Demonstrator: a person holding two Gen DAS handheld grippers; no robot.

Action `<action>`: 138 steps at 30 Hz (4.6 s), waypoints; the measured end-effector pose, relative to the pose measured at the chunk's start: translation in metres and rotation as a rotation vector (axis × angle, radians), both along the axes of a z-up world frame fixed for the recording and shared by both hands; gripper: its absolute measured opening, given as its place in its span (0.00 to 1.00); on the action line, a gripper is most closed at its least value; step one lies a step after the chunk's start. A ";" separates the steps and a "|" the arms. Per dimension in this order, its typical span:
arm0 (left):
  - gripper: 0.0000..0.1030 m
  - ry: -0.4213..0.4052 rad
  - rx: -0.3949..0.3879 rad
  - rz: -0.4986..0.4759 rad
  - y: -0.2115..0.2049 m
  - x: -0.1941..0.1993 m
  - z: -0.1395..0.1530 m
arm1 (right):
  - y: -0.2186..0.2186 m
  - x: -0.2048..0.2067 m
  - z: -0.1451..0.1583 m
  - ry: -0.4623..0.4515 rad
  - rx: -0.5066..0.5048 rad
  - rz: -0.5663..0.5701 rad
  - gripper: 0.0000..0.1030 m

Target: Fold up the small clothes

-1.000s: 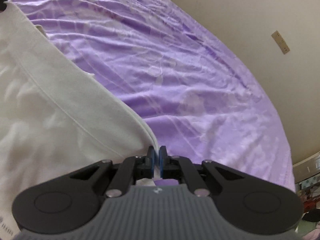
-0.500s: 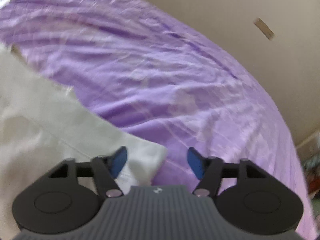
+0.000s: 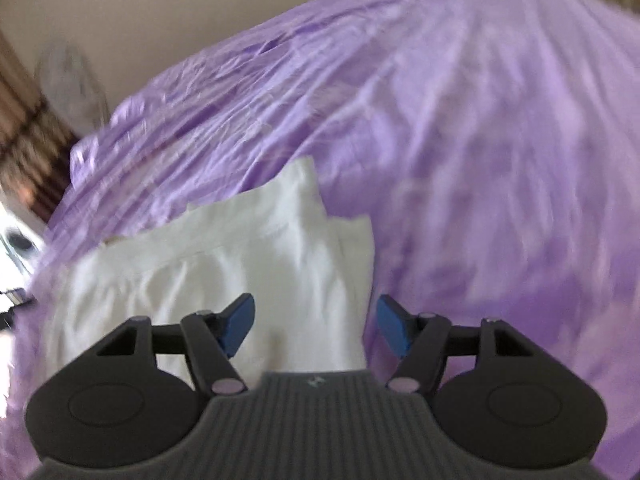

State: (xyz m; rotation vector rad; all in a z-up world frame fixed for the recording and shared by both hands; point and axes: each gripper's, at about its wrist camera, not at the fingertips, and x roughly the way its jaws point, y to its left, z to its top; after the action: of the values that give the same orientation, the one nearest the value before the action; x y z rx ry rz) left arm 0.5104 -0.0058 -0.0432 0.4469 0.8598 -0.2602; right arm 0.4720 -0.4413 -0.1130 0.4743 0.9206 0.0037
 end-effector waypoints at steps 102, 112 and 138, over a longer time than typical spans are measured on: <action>0.23 0.173 -0.678 0.538 0.190 -0.139 -0.084 | -0.010 -0.194 -0.070 -0.062 0.254 -0.314 0.21; 0.24 0.076 -0.565 0.334 0.131 -0.108 -0.028 | -0.029 -0.148 -0.032 -0.130 0.165 -0.107 0.46; 0.24 0.136 -0.390 0.041 -0.085 0.065 -0.102 | -0.052 0.015 -0.098 -0.150 0.299 -0.060 0.39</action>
State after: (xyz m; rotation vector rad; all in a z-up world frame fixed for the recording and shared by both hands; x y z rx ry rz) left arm 0.5752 -0.0906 -0.1453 0.0477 0.9244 -0.4143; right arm 0.4873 -0.4931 -0.2109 0.7690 0.7601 0.1224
